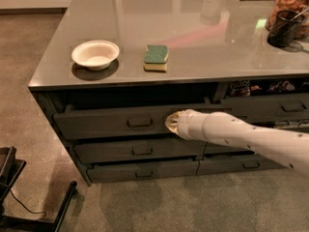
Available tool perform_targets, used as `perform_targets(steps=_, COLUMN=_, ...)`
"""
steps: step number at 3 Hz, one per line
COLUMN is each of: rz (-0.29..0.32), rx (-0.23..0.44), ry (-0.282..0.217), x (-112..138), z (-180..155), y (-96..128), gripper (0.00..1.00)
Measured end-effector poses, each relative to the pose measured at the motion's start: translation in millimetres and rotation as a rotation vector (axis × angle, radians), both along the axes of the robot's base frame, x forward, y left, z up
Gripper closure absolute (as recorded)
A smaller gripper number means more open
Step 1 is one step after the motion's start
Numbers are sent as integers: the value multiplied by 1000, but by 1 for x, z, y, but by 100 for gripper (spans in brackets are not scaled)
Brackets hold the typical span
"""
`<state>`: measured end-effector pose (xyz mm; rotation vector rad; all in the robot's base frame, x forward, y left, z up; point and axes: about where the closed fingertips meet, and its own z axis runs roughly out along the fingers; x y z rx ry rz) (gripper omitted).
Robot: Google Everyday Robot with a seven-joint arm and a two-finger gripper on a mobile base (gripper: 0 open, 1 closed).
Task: Close top drawer
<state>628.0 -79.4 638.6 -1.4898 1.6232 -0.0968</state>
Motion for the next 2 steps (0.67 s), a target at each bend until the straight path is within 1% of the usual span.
perform_targets(steps=1, rz=21, rx=-18, ry=3, x=27, z=-5, y=16, gripper=100)
perform_targets(steps=2, rz=21, rx=-18, ry=3, x=27, z=-5, y=16, gripper=100)
